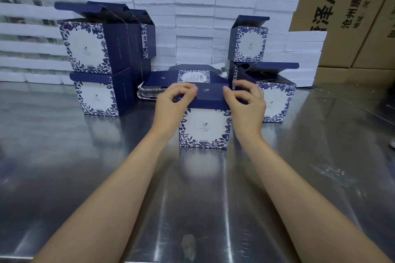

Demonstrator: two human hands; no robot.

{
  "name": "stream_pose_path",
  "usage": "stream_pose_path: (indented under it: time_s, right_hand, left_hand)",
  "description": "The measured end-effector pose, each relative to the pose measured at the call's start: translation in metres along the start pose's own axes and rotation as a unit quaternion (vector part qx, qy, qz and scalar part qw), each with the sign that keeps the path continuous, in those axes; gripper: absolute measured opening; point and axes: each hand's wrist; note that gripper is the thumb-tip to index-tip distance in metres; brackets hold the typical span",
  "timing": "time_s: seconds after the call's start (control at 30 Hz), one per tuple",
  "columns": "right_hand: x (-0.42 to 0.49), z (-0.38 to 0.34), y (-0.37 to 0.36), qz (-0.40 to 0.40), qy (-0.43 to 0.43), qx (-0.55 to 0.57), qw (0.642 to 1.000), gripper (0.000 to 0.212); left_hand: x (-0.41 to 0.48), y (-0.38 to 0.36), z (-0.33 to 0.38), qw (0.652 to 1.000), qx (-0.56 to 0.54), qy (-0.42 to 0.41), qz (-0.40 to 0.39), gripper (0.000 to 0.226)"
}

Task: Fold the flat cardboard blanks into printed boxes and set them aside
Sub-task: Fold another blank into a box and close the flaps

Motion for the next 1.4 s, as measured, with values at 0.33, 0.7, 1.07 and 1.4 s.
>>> stream_pose_path:
  time_s: [0.33, 0.7, 1.07, 1.4]
  right_hand:
    - [0.005, 0.005, -0.001, -0.181, -0.089, 0.157, 0.967, 0.063]
    - [-0.005, 0.024, -0.002, -0.204, -0.092, 0.004, 0.975, 0.077]
    - [-0.006, 0.016, -0.002, -0.162, -0.048, -0.069, 0.983, 0.065]
    - [-0.004, 0.013, 0.0, -0.116, -0.043, -0.012, 0.992, 0.022]
  left_hand:
    - [0.005, 0.003, -0.003, 0.986, -0.099, 0.093, -0.093, 0.086]
    - [-0.006, -0.014, -0.012, 0.994, 0.07, 0.079, -0.041, 0.099]
    - [-0.012, -0.014, -0.021, 0.988, 0.147, 0.043, 0.021, 0.092]
    - [-0.009, -0.011, -0.008, 0.987, 0.134, 0.074, 0.039, 0.045]
Point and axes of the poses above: each hand's wrist, its own x-axis towards the middle knuckle, its own y-axis out of the back of the hand, z = x × y, and after that the axes turned 9 degrees about -z, right-handed
